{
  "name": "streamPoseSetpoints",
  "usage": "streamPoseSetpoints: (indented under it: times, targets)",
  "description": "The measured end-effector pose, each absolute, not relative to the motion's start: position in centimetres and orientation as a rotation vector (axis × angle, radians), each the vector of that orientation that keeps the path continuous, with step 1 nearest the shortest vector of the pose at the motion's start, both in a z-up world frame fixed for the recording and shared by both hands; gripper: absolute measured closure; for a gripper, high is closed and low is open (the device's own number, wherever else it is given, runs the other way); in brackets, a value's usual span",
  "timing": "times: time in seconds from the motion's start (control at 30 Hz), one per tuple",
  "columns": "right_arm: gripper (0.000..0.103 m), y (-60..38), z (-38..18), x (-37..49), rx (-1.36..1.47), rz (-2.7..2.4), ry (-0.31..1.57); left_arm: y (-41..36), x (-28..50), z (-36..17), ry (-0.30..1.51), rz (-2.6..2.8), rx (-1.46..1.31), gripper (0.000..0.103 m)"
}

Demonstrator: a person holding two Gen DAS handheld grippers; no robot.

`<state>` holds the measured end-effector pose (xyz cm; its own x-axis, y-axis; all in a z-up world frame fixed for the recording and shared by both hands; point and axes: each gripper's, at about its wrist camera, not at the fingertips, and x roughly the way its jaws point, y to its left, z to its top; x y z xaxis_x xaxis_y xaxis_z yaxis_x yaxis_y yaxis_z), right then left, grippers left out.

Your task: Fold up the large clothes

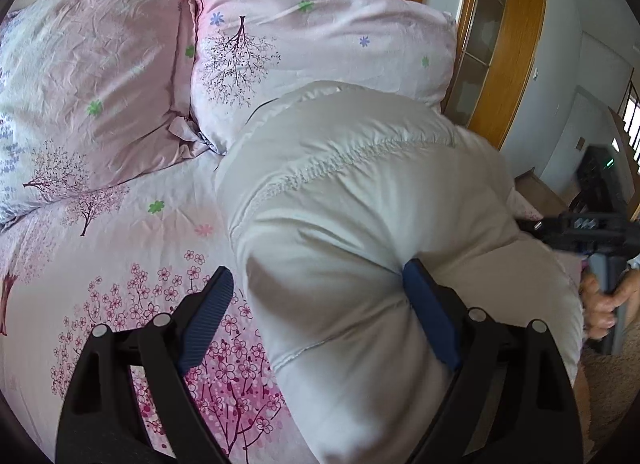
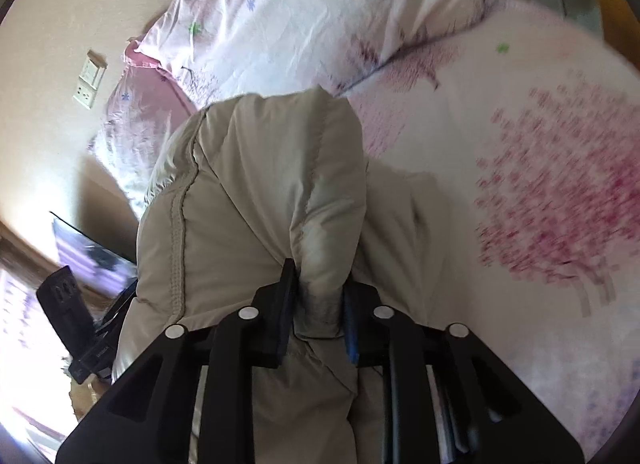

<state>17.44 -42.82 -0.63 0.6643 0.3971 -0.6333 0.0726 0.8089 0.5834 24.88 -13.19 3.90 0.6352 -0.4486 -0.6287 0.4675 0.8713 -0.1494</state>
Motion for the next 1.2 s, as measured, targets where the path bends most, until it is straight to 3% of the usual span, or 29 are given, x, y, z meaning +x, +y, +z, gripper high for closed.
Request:
streamPoseSetpoints:
  times: [0.17,0.57,0.77,1.2]
  targets:
    - [0.075,-41.9,3.8,14.3,0.491,0.133,0.659,-14.0,24.6,3.9,0.694,-0.498,0.070,0.016]
    - [0.084,-39.0,-0.4,17.3,0.442,0.216,0.870,-13.8,23.9,4.8,0.644,-0.484,0.075,0.016]
    - [0.085,-39.0,-1.2,17.5,0.451,0.224,0.882,-12.2,25.3,6.5,0.605,-0.434,0.034,0.015]
    - [0.087,-39.4,-2.2,17.9,0.503,0.249,0.891,-13.1,27.9,4.3,0.699,-0.420,0.082,0.010]
